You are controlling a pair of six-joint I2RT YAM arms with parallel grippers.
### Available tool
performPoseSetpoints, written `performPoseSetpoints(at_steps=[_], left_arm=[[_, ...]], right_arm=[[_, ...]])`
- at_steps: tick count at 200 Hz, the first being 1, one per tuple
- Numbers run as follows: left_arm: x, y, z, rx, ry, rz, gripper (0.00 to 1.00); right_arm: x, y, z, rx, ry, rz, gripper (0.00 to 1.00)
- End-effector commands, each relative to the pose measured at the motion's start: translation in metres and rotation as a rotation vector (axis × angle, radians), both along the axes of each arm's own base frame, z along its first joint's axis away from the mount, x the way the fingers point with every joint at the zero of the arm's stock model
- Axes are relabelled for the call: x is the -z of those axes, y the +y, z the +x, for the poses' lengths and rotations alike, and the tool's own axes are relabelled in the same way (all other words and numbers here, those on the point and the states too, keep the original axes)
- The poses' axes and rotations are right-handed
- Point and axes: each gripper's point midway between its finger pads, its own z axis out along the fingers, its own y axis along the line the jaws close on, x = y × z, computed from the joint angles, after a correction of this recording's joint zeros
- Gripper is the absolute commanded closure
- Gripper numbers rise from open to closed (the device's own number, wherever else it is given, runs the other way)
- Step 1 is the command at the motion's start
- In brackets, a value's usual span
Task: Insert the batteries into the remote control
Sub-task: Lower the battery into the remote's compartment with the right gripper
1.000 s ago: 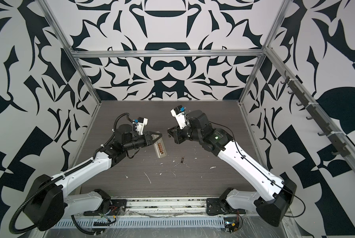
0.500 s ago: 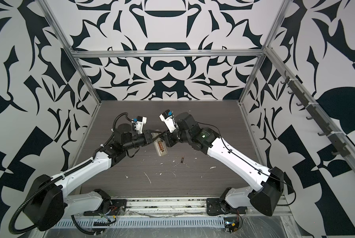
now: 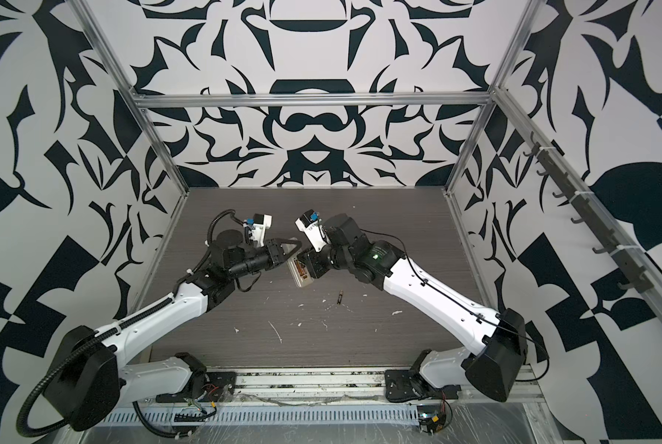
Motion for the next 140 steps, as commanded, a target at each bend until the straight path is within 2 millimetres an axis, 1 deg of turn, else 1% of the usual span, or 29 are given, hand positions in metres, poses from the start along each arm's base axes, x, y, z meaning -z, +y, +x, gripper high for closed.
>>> performPoseSetpoints(at_steps=[1, 58, 140], left_arm=[[-0.031, 0.001, 0.001, -0.002, -0.066, -0.058, 1.00], [-0.035, 0.002, 0.000, -0.004, -0.072, -0.067, 1.00], [-0.039, 0.008, 0.001, -0.028, -0.084, -0.076, 1.00]], right_arm=[[-0.007, 0.004, 0.003, -0.005, -0.055, 0.014, 1.00], [0.004, 0.003, 0.003, -0.004, -0.057, -0.022, 1.00], [0.032, -0.001, 0.005, -0.004, -0.039, -0.095, 1.00]])
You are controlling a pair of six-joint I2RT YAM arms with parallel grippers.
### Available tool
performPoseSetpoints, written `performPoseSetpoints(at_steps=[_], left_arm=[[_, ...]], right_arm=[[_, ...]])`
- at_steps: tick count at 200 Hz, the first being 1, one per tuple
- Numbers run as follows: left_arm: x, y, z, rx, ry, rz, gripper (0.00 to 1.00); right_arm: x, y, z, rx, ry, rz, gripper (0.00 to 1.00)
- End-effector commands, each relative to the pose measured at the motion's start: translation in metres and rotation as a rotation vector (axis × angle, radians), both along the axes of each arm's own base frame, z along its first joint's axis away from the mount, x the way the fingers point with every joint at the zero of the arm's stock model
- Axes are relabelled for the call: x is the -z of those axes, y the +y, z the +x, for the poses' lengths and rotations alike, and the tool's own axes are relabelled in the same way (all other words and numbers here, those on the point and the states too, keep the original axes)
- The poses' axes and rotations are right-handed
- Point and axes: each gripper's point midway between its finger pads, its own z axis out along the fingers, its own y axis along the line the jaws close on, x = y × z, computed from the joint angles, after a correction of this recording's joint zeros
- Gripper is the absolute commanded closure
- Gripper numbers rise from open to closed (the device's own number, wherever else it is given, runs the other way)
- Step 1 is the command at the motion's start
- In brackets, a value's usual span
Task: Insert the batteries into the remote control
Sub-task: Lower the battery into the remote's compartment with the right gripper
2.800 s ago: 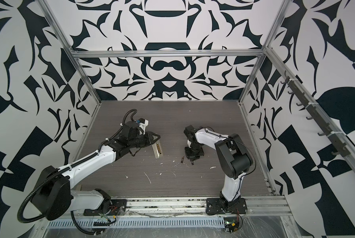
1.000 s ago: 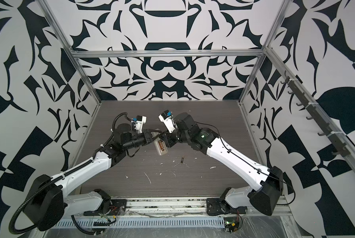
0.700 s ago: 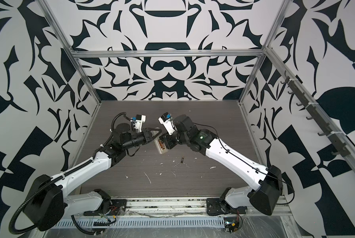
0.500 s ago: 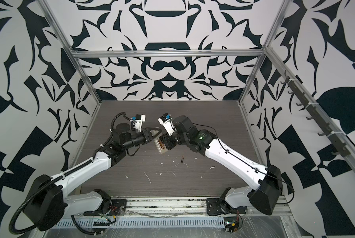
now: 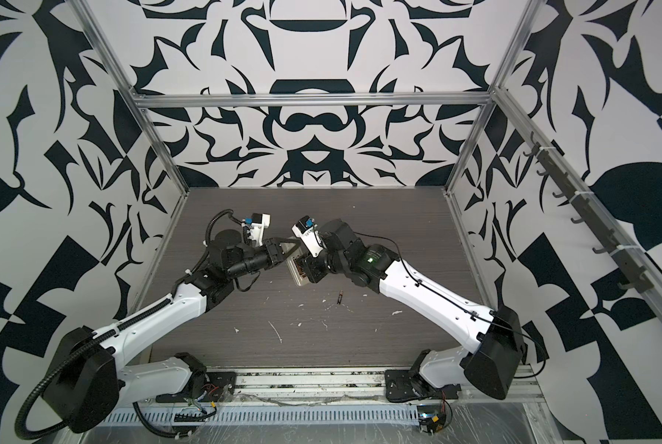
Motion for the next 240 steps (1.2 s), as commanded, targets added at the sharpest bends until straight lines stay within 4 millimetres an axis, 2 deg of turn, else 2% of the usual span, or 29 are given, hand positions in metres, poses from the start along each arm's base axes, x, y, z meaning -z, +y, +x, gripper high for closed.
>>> performPoseSetpoints(at_steps=[1, 96, 140, 177, 218, 240], left_arm=[[-0.036, 0.004, 0.000, -0.013, -0.083, -0.070, 1.00], [-0.036, 0.006, 0.003, -0.021, -0.081, -0.063, 1.00], [-0.038, 0.006, 0.002, -0.017, -0.087, -0.065, 1.00], [-0.036, 0.006, 0.002, -0.015, -0.084, -0.059, 1.00], [-0.035, 0.006, 0.001, -0.014, -0.081, -0.057, 1.00], [-0.035, 0.006, 0.000, -0.011, -0.080, -0.057, 1.00]], right_arm=[[0.014, -0.004, 0.003, 0.009, -0.009, -0.051, 1.00], [0.057, -0.014, 0.001, 0.017, 0.001, -0.276, 1.00], [0.068, -0.020, 0.005, 0.053, 0.023, -0.333, 1.00], [0.062, -0.016, 0.007, 0.056, 0.033, -0.317, 1.00], [0.048, -0.014, 0.003, 0.045, 0.022, -0.276, 0.81], [0.040, -0.014, 0.002, 0.046, 0.010, -0.257, 0.77]])
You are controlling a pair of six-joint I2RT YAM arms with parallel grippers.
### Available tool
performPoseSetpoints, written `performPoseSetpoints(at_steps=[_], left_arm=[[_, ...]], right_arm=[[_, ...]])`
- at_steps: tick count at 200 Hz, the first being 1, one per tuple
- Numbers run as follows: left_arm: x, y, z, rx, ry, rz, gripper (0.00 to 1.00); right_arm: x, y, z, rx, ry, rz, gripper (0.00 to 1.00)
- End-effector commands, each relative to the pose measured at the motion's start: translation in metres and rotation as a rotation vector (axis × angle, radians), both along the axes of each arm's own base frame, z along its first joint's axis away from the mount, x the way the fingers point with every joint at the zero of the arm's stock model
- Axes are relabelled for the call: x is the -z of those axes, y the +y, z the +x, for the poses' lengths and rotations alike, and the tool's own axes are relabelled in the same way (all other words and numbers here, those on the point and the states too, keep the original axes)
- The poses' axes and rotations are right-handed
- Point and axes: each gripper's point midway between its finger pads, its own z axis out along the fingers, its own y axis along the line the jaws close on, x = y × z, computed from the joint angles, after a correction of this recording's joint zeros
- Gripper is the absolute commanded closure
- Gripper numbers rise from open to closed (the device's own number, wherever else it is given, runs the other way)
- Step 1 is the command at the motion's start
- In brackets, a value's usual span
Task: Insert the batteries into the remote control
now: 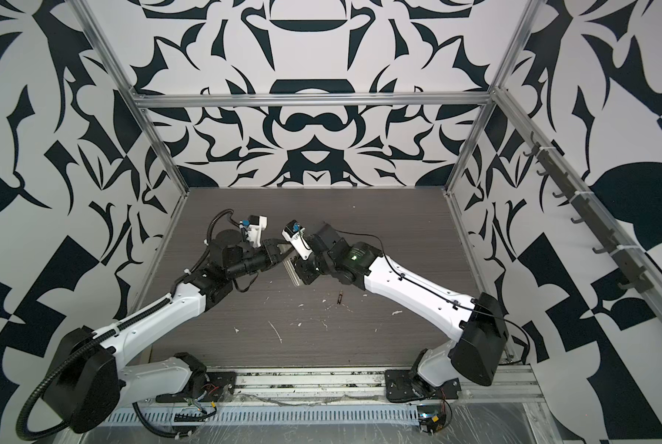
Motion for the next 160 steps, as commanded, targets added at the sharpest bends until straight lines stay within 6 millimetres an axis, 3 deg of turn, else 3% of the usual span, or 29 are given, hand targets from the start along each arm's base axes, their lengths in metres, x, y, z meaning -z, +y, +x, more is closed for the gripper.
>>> performPoseSetpoints(at_steps=[1, 86, 131, 160], left_arm=[[-0.052, -0.005, -0.006, 0.044, -0.124, -0.110, 1.00], [-0.051, -0.008, -0.008, 0.063, -0.114, -0.112, 1.00], [-0.050, -0.010, -0.012, 0.095, -0.106, -0.098, 1.00], [-0.048, -0.013, -0.019, 0.147, -0.088, -0.088, 1.00]], right_arm=[[0.018, -0.024, -0.005, 0.043, 0.043, -0.103, 0.76], [-0.012, -0.018, -0.013, 0.007, 0.005, -0.025, 0.58], [-0.049, -0.024, -0.019, -0.015, -0.049, 0.008, 0.44], [-0.096, -0.031, -0.036, -0.086, -0.140, 0.106, 0.34]])
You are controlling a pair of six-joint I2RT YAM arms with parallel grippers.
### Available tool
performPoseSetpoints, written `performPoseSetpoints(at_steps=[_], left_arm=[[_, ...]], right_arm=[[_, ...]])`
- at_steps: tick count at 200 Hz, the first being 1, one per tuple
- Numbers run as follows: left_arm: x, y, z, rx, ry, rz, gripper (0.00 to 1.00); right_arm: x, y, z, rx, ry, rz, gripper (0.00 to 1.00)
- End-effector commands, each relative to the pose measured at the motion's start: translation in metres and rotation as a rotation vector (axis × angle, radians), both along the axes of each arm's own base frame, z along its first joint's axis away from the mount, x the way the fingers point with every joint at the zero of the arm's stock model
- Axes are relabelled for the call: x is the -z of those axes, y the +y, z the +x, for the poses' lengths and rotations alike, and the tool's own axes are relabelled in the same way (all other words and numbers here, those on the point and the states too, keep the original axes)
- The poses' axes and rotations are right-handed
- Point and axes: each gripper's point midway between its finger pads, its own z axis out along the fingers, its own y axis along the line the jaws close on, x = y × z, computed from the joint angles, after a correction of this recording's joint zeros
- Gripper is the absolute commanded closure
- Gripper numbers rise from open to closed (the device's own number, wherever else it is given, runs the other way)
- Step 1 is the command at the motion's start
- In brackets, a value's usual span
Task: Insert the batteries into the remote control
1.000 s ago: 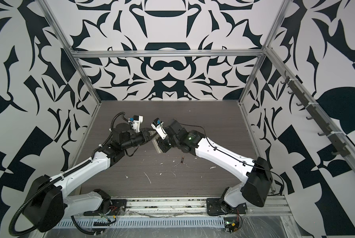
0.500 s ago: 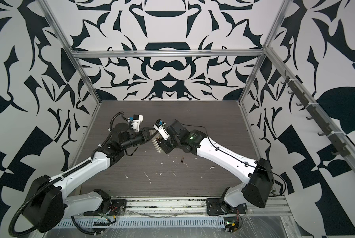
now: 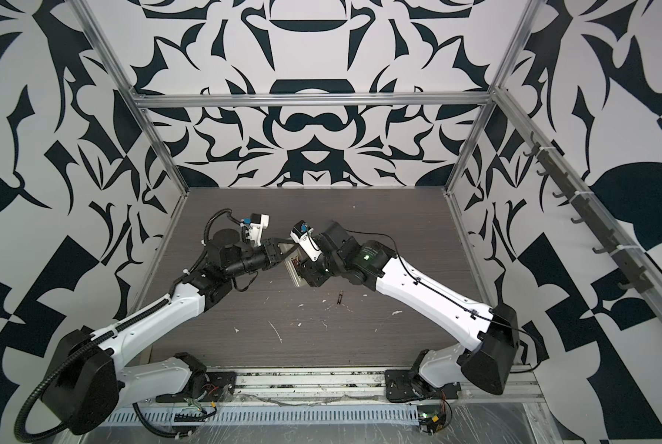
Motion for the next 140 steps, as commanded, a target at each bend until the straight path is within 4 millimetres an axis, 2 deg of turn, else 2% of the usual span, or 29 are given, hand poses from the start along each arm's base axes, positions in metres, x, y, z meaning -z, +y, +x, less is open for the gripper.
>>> performPoseSetpoints(at_steps=[1, 19, 56, 105, 140], left_arm=[[-0.033, -0.004, -0.008, 0.063, -0.066, -0.043, 1.00], [-0.035, -0.006, -0.012, 0.099, -0.060, -0.032, 1.00], [-0.039, -0.011, -0.021, 0.179, -0.048, 0.012, 1.00], [-0.035, -0.008, -0.028, 0.202, -0.023, 0.066, 1.00], [-0.032, -0.006, -0.029, 0.199, -0.020, 0.094, 1.00]], right_arm=[[-0.068, -0.006, -0.016, -0.073, -0.133, 0.130, 0.34], [-0.081, -0.011, -0.029, -0.170, -0.202, 0.112, 0.36], [-0.070, -0.022, -0.051, -0.414, -0.288, -0.057, 0.51], [-0.058, -0.015, -0.046, -0.531, -0.326, -0.162, 0.58], [-0.063, -0.003, -0.039, -0.555, -0.355, -0.150, 0.64]])
